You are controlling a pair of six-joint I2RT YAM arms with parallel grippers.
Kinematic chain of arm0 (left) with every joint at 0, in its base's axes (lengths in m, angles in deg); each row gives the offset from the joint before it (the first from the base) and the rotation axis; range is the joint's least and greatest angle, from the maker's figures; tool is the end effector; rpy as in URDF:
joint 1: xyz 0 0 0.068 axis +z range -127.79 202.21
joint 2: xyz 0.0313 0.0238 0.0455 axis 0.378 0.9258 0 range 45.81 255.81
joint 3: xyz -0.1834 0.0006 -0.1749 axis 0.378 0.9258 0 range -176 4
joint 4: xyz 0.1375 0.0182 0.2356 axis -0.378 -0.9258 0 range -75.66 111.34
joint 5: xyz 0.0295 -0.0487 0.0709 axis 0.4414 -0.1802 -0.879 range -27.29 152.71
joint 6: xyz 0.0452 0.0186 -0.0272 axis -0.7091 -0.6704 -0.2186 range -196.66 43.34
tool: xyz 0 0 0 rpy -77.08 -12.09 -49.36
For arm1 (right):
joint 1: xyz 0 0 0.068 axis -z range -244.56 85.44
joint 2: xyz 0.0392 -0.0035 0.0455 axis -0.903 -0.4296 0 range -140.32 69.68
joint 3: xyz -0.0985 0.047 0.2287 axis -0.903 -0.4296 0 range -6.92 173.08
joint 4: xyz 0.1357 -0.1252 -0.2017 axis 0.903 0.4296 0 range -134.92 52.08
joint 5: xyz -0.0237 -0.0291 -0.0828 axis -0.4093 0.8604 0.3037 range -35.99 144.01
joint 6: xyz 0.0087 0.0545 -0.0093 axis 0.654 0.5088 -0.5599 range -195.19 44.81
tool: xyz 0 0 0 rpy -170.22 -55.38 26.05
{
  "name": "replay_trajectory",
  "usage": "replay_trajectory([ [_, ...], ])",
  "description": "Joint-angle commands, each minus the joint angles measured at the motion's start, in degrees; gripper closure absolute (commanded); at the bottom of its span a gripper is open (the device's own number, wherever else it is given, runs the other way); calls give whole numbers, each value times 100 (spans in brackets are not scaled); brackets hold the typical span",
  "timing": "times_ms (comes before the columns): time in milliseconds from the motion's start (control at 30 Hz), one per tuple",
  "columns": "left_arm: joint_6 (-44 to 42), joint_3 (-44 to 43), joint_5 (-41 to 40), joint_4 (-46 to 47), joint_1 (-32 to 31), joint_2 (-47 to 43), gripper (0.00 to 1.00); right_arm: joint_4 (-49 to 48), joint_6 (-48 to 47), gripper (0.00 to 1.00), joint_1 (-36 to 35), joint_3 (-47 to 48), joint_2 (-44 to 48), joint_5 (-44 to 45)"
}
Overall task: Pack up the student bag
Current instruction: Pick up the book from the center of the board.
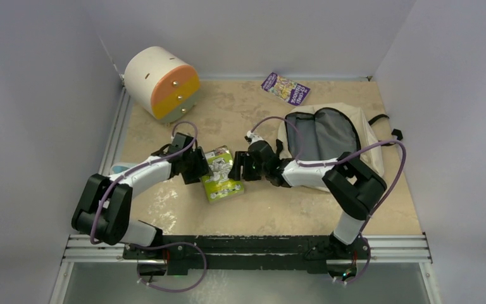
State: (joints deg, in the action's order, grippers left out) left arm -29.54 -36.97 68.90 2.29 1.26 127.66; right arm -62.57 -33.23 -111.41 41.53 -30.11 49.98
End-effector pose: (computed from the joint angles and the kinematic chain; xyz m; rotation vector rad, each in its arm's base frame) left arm 0.2561 -0.1025 0.1345 -0.5766 2.6553 -0.5303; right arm 0.2462 0.2667 0.1276 -0.1428 2.3174 0.9277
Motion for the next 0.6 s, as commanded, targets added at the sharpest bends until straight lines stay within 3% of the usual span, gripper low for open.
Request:
replay_trajectory([
  [0, -33, 296, 286, 193, 38, -307, 45, -10, 62, 34, -213, 52, -137, -124],
  [167, -27, 656, 553, 387, 38, -519, 45, -17, 110, 32, -253, 318, -505, -21],
  [267, -97, 767, 678, 512, 38, -644, 47, 122, 137, 37, -291, 485, -661, 135],
  [500, -185, 801, 823, 638, 38, -674, 55, 149, 292, 61, -351, 308, -583, 386],
  [567, -162, 795, 850, 656, 38, -668, 55, 116, 435, 75, -351, 157, -507, 277],
])
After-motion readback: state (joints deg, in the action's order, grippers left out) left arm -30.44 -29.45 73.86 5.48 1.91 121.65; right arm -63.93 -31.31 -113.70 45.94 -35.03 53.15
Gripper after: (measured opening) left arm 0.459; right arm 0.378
